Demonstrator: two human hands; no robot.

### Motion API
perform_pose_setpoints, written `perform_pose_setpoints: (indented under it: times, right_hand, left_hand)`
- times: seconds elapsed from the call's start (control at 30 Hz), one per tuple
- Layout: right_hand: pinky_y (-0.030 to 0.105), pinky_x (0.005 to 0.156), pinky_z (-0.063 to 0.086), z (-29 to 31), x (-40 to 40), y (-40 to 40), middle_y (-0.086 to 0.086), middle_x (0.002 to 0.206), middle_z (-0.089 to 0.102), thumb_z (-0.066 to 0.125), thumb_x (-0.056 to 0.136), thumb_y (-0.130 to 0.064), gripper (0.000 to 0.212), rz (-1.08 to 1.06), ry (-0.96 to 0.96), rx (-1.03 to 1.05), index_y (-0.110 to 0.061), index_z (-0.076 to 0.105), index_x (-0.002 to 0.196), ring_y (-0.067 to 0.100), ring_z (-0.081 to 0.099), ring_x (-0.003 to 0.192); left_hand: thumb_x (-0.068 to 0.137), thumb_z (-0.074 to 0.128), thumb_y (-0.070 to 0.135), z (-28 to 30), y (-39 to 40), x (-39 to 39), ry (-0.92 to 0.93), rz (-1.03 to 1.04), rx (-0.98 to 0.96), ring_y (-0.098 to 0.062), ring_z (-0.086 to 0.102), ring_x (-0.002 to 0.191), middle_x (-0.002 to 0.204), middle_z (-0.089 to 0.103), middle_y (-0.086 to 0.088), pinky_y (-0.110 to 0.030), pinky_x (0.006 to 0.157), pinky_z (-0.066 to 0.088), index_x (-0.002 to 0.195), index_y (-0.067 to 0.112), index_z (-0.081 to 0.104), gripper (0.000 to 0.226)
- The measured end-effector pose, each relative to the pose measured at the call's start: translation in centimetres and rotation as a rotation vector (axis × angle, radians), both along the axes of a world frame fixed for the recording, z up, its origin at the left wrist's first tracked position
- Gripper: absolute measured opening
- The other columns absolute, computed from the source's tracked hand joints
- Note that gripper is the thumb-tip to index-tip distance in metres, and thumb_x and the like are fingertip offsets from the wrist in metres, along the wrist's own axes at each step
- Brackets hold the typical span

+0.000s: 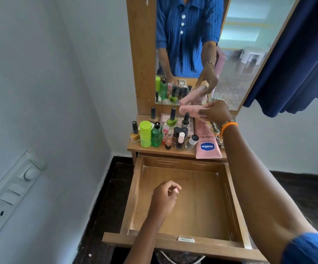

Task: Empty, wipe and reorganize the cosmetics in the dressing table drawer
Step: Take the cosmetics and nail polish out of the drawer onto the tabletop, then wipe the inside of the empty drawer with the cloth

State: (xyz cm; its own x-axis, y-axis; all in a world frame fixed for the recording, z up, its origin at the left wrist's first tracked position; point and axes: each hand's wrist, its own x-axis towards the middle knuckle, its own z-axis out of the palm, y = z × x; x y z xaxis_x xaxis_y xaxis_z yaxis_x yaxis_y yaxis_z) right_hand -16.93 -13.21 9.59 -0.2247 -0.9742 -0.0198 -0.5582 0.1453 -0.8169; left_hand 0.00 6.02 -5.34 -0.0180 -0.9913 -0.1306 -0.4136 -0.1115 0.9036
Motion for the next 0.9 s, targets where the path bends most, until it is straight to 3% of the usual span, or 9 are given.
perform_pose_setpoints:
  times: [0.13, 0.2, 0.3, 0.4, 0.5, 0.57, 0.63, 0.77, 0.9]
  right_hand:
    - [0.025, 0.061, 0.060, -1.5, 0.4, -1.0, 0.020, 0.088, 0.064, 0.070, 0.079, -0.007, 0.029, 0.004, -0.171, 0.073, -0.012, 0.050, 0.058, 0.018, 0.068, 0.065]
    - [0.015, 0.049, 0.055, -1.9, 0.7, -1.2, 0.020, 0.092, 0.059, 0.063, 0.084, -0.001, 0.022, -0.018, -0.331, 0.072, -0.007, 0.052, 0.066, 0.020, 0.064, 0.068]
    - [0.023, 0.063, 0.059, -2.5, 0.6, -1.7, 0.019, 0.099, 0.058, 0.058, 0.086, 0.002, 0.008, -0.068, -0.417, 0.047, -0.003, 0.056, 0.080, 0.027, 0.062, 0.090]
    - [0.037, 0.077, 0.058, -2.9, 0.5, -1.8, 0.017, 0.098, 0.059, 0.056, 0.084, 0.004, 0.016, -0.109, -0.334, 0.050, -0.009, 0.050, 0.076, 0.030, 0.064, 0.095]
    - [0.015, 0.052, 0.055, -2.6, 0.8, -1.6, 0.007, 0.086, 0.058, 0.061, 0.083, -0.003, 0.022, -0.079, -0.239, 0.105, -0.015, 0.047, 0.071, 0.026, 0.064, 0.089]
    - [0.011, 0.040, 0.049, -2.4, 1.2, -1.7, 0.011, 0.087, 0.056, 0.061, 0.083, 0.002, 0.027, -0.070, -0.257, 0.095, -0.014, 0.045, 0.069, 0.026, 0.063, 0.081]
    - [0.019, 0.049, 0.055, -2.8, 1.3, -2.2, 0.015, 0.092, 0.059, 0.065, 0.080, 0.004, 0.027, -0.085, -0.238, 0.066, -0.012, 0.048, 0.067, 0.028, 0.067, 0.084]
    - [0.034, 0.071, 0.058, -2.9, 0.9, -2.2, 0.008, 0.070, 0.065, 0.066, 0.080, -0.006, 0.007, -0.060, -0.042, 0.003, -0.001, 0.069, 0.080, 0.021, 0.063, 0.069]
    - [0.037, 0.076, 0.054, -1.9, -0.6, -0.3, 0.018, 0.084, 0.071, 0.063, 0.078, -0.005, 0.016, -0.092, 0.000, -0.111, 0.002, 0.073, 0.088, 0.022, 0.061, 0.076]
  left_hand:
    - [0.091, 0.052, 0.010, -0.3, -0.1, 0.1, -0.032, -0.004, -0.014, -0.006, 0.059, 0.074, 0.088, 0.063, 0.009, -0.017, 0.066, 0.047, 0.082, 0.027, 0.062, 0.022]
    - [0.091, 0.052, 0.011, -0.5, -0.1, 0.0, -0.051, -0.011, -0.027, -0.006, 0.059, 0.077, 0.090, 0.063, 0.009, -0.011, 0.064, 0.045, 0.085, 0.025, 0.063, 0.019]
    - [0.092, 0.052, 0.012, -0.6, -0.1, -0.1, -0.090, -0.028, -0.055, -0.006, 0.059, 0.078, 0.090, 0.063, 0.011, -0.010, 0.063, 0.045, 0.086, 0.025, 0.062, 0.017]
    - [0.092, 0.052, 0.013, -0.7, -0.1, -0.1, -0.135, -0.055, -0.081, -0.004, 0.058, 0.078, 0.090, 0.062, 0.012, -0.010, 0.063, 0.044, 0.087, 0.024, 0.063, 0.017]
    - [0.093, 0.051, 0.014, -0.7, -0.1, -0.2, -0.195, -0.088, -0.093, -0.002, 0.057, 0.082, 0.092, 0.060, 0.016, -0.009, 0.065, 0.043, 0.089, 0.025, 0.062, 0.016]
    - [0.093, 0.052, 0.015, -0.6, -0.1, -0.3, -0.206, -0.114, -0.091, -0.001, 0.057, 0.085, 0.095, 0.060, 0.017, -0.009, 0.068, 0.044, 0.090, 0.026, 0.062, 0.016]
    - [0.093, 0.052, 0.015, -0.6, -0.1, -0.4, -0.212, -0.134, -0.086, 0.000, 0.056, 0.084, 0.097, 0.060, 0.017, -0.008, 0.068, 0.044, 0.090, 0.027, 0.062, 0.015]
    - [0.093, 0.051, 0.016, -0.8, 0.0, -0.4, -0.252, -0.161, -0.099, 0.001, 0.055, 0.078, 0.098, 0.059, 0.019, -0.008, 0.064, 0.043, 0.091, 0.026, 0.063, 0.016]
    - [0.094, 0.050, 0.017, -1.1, 0.0, -0.4, -0.292, -0.206, -0.116, -0.001, 0.057, 0.080, 0.101, 0.059, 0.018, -0.013, 0.067, 0.046, 0.092, 0.024, 0.063, 0.015]
